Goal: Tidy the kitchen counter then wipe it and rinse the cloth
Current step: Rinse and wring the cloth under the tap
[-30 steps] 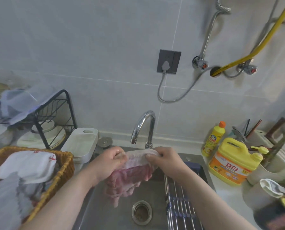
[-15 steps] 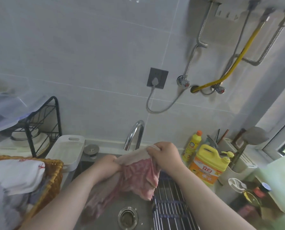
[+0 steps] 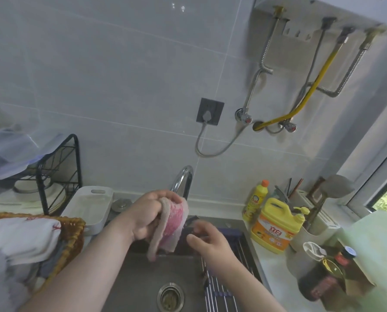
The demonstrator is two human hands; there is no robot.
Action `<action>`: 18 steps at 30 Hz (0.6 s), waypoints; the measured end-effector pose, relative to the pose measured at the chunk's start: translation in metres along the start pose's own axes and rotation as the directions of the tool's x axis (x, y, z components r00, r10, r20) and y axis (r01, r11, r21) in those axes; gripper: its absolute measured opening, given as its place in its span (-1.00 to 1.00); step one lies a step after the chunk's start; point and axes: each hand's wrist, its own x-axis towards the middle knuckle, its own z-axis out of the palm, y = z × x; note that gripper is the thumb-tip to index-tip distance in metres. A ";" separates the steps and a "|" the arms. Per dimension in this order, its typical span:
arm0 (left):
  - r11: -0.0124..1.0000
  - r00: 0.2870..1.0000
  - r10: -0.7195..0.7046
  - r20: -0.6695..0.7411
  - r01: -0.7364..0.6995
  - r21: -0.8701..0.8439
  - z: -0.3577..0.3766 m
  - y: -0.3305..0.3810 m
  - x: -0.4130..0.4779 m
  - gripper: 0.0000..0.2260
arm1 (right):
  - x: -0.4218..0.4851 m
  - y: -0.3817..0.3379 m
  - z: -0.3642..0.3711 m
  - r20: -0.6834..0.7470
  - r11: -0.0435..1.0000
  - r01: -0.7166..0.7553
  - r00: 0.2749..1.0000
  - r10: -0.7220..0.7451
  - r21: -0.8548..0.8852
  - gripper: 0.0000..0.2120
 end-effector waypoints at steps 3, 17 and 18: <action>1.000 0.996 0.026 0.088 -0.025 -0.009 0.003 0.012 -0.006 -0.54 | 0.010 0.012 0.005 0.134 0.989 -0.119 0.985 0.107 0.084 -0.14; 0.620 0.985 -0.156 -0.073 0.156 0.769 -0.028 0.009 -0.054 -0.67 | 0.033 -0.018 -0.011 0.084 0.850 0.021 0.994 -0.077 0.526 -0.52; 0.642 0.977 -0.205 -0.055 0.176 0.746 -0.025 0.008 -0.055 -0.60 | 0.035 -0.025 -0.011 0.083 0.856 0.042 0.992 -0.099 0.516 -0.54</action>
